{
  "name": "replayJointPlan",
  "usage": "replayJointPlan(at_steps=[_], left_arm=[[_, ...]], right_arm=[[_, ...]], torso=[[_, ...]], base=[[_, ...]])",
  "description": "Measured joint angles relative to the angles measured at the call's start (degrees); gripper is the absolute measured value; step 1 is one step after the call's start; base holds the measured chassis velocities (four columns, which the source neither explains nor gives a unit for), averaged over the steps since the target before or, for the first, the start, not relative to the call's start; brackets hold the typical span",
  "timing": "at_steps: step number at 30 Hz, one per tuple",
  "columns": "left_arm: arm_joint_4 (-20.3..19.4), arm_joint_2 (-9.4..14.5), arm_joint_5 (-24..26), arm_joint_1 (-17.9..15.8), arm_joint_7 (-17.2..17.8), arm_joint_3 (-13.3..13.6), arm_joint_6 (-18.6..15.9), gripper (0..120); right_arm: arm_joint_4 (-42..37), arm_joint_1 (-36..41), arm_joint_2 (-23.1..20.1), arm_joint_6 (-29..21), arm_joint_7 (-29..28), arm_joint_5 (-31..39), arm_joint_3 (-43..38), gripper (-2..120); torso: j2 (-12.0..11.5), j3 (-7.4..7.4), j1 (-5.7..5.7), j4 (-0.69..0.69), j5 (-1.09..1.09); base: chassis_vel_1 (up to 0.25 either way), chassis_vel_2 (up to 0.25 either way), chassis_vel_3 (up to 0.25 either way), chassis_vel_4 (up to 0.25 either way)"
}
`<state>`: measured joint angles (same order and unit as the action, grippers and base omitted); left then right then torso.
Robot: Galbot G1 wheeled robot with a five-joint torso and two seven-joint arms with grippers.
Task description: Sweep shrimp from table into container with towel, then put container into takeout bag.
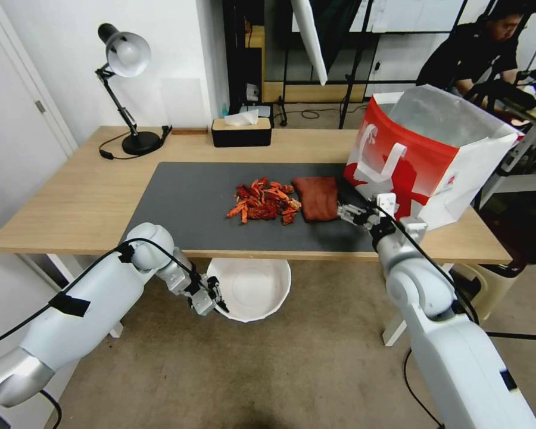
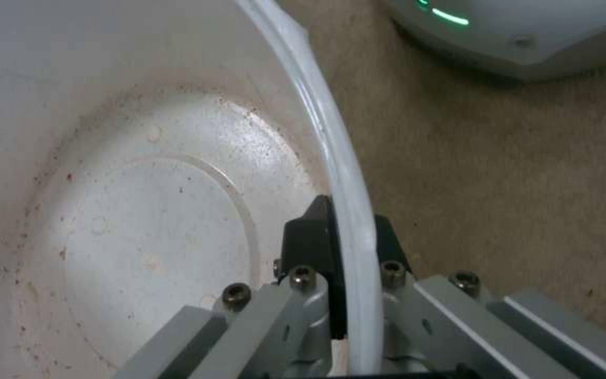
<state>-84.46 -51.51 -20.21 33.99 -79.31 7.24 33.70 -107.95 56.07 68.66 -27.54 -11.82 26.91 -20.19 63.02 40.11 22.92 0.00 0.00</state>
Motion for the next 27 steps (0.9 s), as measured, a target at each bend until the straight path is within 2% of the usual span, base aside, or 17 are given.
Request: replayJointPlan(at_steps=[8, 27], left_arm=[[0.2, 0.3, 0.0, 0.2, 0.0, -0.1, 0.3, 0], [0.6, 0.5, -1.3, 1.3, 0.4, -0.9, 1.0, 0]], right_arm=[[6.0, -6.5, 0.2, -4.7, -3.3, 3.3, 3.5, 100], [13.3, -15.2, 1.3, -10.7, -4.2, 4.2, 8.7, 100]], torso=[[0.0, 0.00, 0.00, 0.00, 0.00], [0.0, 0.00, -0.01, 0.00, 0.00]], base=[[0.000, 0.000, 0.000, 0.000], [0.000, 0.000, 0.000, 0.000]])
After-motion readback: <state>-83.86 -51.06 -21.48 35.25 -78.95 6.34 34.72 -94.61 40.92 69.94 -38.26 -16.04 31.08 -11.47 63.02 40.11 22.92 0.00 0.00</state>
